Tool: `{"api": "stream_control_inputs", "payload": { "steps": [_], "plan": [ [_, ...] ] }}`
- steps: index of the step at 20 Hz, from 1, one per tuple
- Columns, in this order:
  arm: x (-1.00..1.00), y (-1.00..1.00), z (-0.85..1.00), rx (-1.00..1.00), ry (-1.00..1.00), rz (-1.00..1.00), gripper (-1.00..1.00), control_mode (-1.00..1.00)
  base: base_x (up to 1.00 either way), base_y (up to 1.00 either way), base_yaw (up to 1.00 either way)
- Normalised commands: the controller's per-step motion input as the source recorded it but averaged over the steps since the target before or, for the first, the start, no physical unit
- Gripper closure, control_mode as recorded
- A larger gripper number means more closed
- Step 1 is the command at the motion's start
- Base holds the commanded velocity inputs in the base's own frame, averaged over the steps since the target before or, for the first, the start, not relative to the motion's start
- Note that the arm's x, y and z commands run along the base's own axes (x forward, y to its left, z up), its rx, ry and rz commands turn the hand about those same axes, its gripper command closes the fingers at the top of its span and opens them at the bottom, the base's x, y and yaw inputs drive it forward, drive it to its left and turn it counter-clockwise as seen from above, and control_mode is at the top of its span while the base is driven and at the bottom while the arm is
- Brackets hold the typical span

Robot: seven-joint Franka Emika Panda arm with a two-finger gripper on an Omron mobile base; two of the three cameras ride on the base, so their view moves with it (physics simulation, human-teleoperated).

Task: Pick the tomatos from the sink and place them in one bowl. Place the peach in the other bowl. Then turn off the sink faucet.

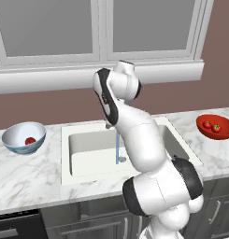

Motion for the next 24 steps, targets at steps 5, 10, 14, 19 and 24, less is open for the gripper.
{"api": "stream_control_inputs", "payload": {
  "steps": [5, 10, 14, 19, 24],
  "plan": [
    [-0.94, -0.41, 0.26, 0.02, -0.4, 0.01, -1.0, -1.0, 0.0, 0.0, 0.0],
    [-0.73, -0.66, 0.29, 0.1, -0.47, 0.0, -1.0, -1.0, 0.0, 0.0, 0.0],
    [-0.53, -0.58, 0.62, 0.18, -0.32, -0.08, -1.0, -1.0, 0.0, 0.0, 0.0],
    [-0.4, -0.59, 0.69, 0.24, -0.19, -0.14, -1.0, -1.0, 0.0, 0.0, 0.0],
    [-0.17, -0.57, 0.22, 0.28, -0.21, -0.2, -1.0, -1.0, 0.0, 0.0, 0.0]
  ]
}}
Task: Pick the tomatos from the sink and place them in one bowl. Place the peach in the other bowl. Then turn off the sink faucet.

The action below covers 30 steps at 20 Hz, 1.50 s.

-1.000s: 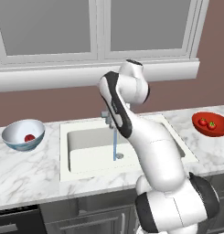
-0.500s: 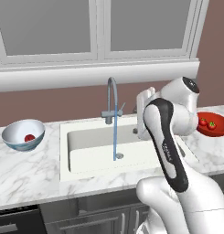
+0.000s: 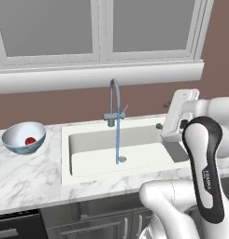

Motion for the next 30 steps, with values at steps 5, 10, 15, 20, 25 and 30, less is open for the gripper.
{"api": "stream_control_inputs", "payload": {
  "steps": [5, 10, 15, 20, 25, 30],
  "plan": [
    [-0.01, -0.46, 0.01, 0.21, -0.13, -0.24, -1.0, -1.0, 0.0, 0.0, 0.0],
    [0.03, -0.55, 0.0, 0.13, 0.0, -0.14, -1.0, -1.0, 0.0, 0.0, 0.0],
    [0.0, -0.41, -0.02, 0.07, 0.0, -0.03, -1.0, -1.0, 0.0, 0.0, 0.0],
    [0.11, -0.12, -0.13, 0.01, 0.04, -0.02, -1.0, -1.0, 0.0, 0.0, 0.0],
    [0.28, 0.0, -0.15, 0.1, 0.13, -0.02, -1.0, -1.0, 0.0, 0.0, 0.0],
    [0.31, 0.0, -0.18, 0.12, 0.17, -0.02, -1.0, -1.0, 0.0, 0.0, 0.0]
  ]
}}
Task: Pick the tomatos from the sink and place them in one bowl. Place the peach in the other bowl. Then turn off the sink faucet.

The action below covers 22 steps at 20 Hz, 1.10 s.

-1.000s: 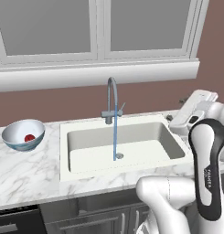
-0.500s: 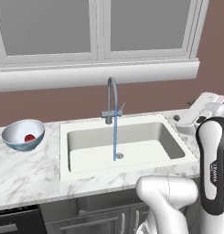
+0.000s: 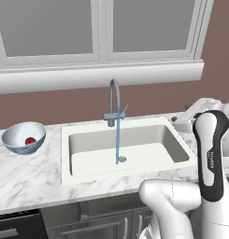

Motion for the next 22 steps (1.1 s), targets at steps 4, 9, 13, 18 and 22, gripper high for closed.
{"api": "stream_control_inputs", "payload": {
  "steps": [4, 9, 13, 18, 22],
  "plan": [
    [0.31, 0.0, -0.19, 0.13, 0.13, -0.01, -1.0, -1.0, 0.0, 0.0, 0.0],
    [0.21, 0.04, -0.19, 0.12, 0.05, 0.0, -1.0, -1.0, 0.0, 0.0, 0.0],
    [0.14, 0.13, -0.15, 0.14, 0.0, 0.0, -1.0, -1.0, 0.0, 0.0, 0.0],
    [0.09, 0.18, -0.11, 0.12, 0.0, 0.01, -1.0, -1.0, 0.0, 0.0, 0.0],
    [0.08, 0.14, -0.03, 0.07, 0.0, 0.0, -1.0, -1.0, 0.0, 0.0, 0.0]
  ]
}}
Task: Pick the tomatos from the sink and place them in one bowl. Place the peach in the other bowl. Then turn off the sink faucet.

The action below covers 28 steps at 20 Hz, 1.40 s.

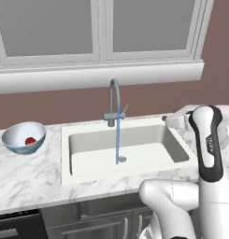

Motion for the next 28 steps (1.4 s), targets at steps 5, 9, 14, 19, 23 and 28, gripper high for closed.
{"api": "stream_control_inputs", "payload": {
  "steps": [5, 9, 14, 19, 23, 28],
  "plan": [
    [0.15, 0.08, -0.06, 0.04, 0.0, 0.05, -1.0, -1.0, 0.0, 0.0, 0.0],
    [0.19, 0.01, -0.08, 0.02, 0.0, 0.1, -1.0, -1.0, 0.0, 0.0, 0.0],
    [0.22, 0.01, -0.03, 0.02, 0.0, 0.1, -1.0, -1.0, 0.0, 0.0, 0.0],
    [0.17, 0.06, 0.0, 0.0, 0.0, 0.08, -1.0, -1.0, 0.0, 0.0, 0.0],
    [0.18, 0.1, -0.03, 0.0, 0.0, 0.06, -1.0, -1.0, 0.0, 0.0, 0.0],
    [0.18, 0.14, -0.13, 0.0, 0.0, 0.05, -1.0, -1.0, 0.0, 0.0, 0.0]
  ]
}}
